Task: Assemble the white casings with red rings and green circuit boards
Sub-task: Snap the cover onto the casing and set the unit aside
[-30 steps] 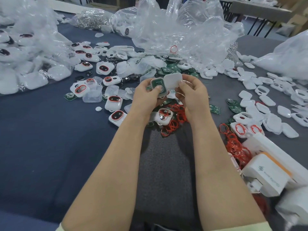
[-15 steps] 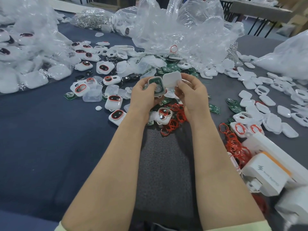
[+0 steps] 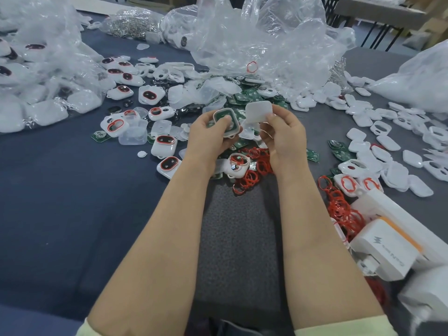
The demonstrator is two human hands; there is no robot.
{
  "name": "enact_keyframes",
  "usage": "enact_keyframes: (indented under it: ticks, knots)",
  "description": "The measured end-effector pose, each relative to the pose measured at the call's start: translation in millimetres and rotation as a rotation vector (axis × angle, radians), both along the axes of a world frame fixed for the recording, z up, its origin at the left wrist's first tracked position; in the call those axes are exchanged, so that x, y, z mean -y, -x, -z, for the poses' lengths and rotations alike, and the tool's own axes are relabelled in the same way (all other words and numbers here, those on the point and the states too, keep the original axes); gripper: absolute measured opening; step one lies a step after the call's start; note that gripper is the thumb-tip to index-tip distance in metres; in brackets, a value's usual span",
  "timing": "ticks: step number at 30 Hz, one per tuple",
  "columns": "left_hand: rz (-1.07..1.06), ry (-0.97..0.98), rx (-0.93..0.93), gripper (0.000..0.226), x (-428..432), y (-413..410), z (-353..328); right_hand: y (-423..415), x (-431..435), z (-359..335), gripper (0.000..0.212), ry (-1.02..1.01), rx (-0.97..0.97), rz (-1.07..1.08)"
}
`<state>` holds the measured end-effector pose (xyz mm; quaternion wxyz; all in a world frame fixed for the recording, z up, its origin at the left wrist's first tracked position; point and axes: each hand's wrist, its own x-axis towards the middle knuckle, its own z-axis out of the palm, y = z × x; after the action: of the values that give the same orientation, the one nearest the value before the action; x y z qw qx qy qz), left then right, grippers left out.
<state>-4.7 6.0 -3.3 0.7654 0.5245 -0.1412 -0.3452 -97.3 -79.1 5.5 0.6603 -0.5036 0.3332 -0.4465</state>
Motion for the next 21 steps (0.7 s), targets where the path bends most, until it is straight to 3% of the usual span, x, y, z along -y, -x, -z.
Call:
enact_keyframes:
  ticks: [8,13,17,21]
  knots:
    - [-0.024,-0.001,0.071,0.021,-0.6,3.2,-3.0,1.9,-2.3,-4.6,0.017,-0.252,0.163,-0.093]
    - [-0.037,-0.005,0.131,0.023,-1.2,3.7,-3.3,0.9,-2.1,-5.9,0.016,-0.309,0.228,-0.137]
    - [-0.023,0.008,0.115,0.021,-0.9,4.0,-3.5,0.2,-1.6,-4.5,0.018,-0.239,0.169,-0.157]
    - [-0.036,0.012,0.092,0.020,0.3,2.5,-2.3,-2.4,-2.6,-1.0,0.022,-0.002,0.027,-0.149]
